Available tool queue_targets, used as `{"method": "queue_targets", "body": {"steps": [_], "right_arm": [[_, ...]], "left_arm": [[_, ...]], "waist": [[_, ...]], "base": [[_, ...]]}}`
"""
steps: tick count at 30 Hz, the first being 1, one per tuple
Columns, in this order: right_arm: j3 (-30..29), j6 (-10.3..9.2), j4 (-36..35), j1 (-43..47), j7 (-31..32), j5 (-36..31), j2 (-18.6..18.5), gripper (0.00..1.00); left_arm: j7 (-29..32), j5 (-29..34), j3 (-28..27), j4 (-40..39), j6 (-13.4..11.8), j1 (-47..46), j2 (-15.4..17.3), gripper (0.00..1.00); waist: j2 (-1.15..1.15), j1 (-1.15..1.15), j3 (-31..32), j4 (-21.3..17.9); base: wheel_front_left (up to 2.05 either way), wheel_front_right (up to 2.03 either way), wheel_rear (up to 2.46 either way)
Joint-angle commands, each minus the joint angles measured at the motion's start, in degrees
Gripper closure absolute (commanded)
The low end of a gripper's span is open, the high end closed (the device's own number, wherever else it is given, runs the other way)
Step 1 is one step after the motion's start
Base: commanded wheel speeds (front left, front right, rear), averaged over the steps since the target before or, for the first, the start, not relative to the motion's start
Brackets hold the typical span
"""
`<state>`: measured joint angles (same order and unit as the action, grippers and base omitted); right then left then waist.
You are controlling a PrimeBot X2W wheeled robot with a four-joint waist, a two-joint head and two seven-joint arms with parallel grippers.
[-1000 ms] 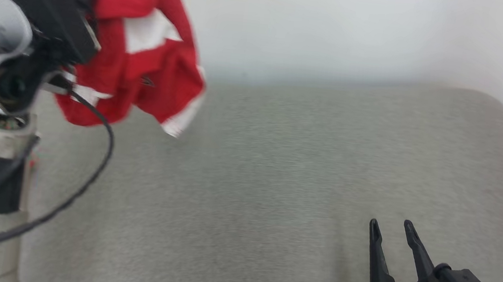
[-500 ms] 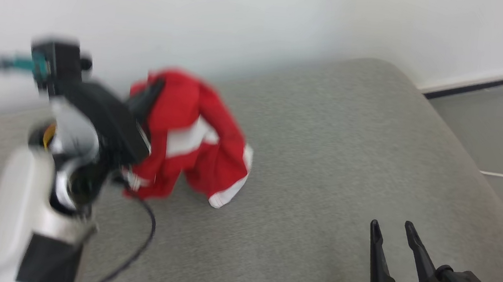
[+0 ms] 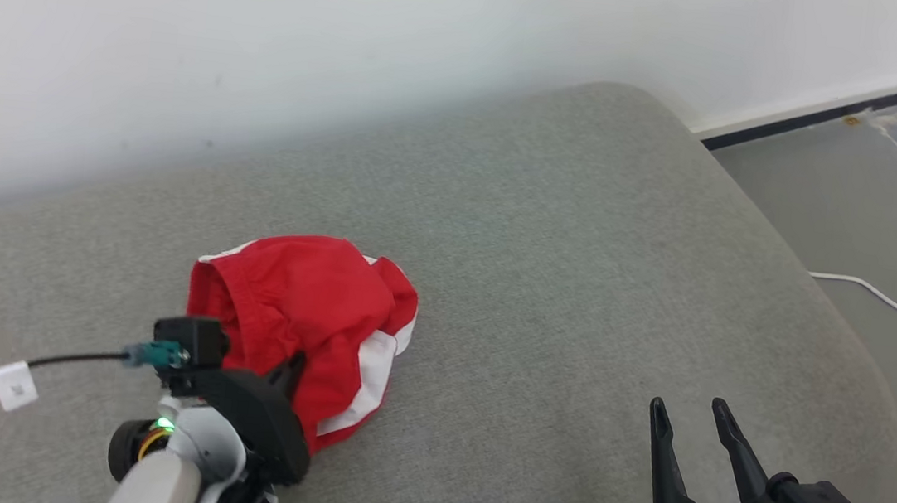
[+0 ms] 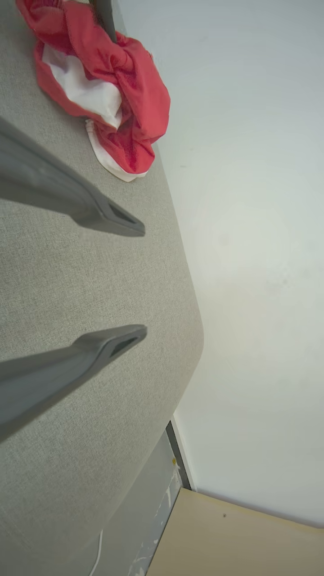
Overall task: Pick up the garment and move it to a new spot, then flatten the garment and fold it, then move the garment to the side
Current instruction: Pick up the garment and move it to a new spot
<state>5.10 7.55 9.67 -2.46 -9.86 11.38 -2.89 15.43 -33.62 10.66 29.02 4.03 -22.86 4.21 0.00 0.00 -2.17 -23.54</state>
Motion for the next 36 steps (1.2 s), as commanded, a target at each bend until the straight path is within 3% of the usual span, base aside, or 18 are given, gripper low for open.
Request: {"method": "queue_targets", "body": {"steps": [1, 10, 20, 29, 36], "right_arm": [[-0.2, -0.12, -0.5, 0.6, 0.2, -0.5, 0.0, 0.0], [-1.6, -0.12, -2.2, 2.4, 1.6, -1.2, 0.0, 0.0], [-3.7, -0.12, -4.4, 3.6, 2.2, -2.7, 0.0, 0.0], [-4.5, -0.12, -4.7, 4.8, 1.1, -3.4, 0.0, 0.0], [-3.4, -0.12, -2.6, 5.6, -1.5, -3.2, -1.1, 0.0]], "left_arm": [[-1.6, 1.0, 0.6, 0.5, 0.2, 0.6, -0.2, 0.0], [-15.0, 5.4, 2.8, -3.2, -0.3, 2.9, 0.0, 0.0], [-28.9, 8.4, -0.2, -11.2, -2.3, 14.2, 2.8, 0.0], [-30.6, 13.7, -5.7, -19.2, -3.0, 23.7, 3.2, 0.0], [-30.6, 19.2, -10.0, -21.9, -0.7, 30.0, 2.3, 0.0]], "waist": [[0.0, 0.0, 0.8, 1.6], [0.0, 0.0, 2.9, 8.5], [0.0, 0.0, 3.8, 15.9], [0.0, 0.0, 4.0, 20.4], [0.0, 0.0, 4.2, 22.4]], "base": [[0.0, 0.0, 0.0], [0.0, 0.0, 0.0], [0.0, 0.0, 0.0], [0.0, 0.0, 0.0], [0.0, 0.0, 0.0]]}}
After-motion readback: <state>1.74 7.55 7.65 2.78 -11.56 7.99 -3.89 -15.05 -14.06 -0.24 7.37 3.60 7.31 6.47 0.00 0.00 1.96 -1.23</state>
